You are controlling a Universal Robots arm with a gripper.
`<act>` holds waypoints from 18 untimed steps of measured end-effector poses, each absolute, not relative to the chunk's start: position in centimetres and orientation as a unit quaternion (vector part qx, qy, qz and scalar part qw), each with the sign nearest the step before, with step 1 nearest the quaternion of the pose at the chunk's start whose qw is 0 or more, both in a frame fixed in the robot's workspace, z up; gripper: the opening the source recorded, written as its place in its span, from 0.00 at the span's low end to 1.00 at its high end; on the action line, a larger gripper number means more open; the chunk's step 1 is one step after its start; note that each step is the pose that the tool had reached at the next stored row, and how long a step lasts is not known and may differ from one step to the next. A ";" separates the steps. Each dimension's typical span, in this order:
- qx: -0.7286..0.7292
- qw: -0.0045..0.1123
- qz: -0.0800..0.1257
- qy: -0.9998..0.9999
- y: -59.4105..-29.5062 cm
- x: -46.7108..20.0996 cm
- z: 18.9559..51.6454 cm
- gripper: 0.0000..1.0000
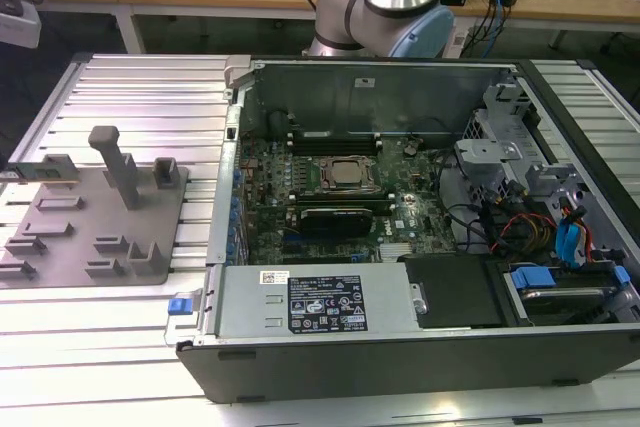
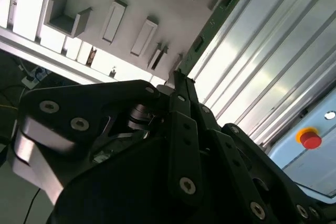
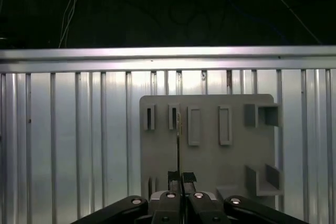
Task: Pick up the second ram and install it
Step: 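Pick up the second ram and move it above second insertion slot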
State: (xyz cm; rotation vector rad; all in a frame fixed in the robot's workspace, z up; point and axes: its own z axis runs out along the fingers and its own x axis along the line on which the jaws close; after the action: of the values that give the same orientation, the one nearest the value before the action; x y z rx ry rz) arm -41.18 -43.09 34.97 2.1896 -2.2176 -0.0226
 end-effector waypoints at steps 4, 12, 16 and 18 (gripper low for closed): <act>0.703 0.012 -0.007 -0.712 -43.1 -41.2 36.2 0.09; 0.703 0.012 -0.007 -0.712 -43.1 -41.2 38.2 0.09; 0.702 0.012 -0.007 -0.712 -43.1 -41.2 39.0 0.09; 0.702 0.012 -0.007 -0.712 -43.1 -41.2 39.8 0.09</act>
State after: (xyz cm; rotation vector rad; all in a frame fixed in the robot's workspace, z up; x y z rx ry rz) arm -41.19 -43.09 39.76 2.1894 -2.2197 -0.0204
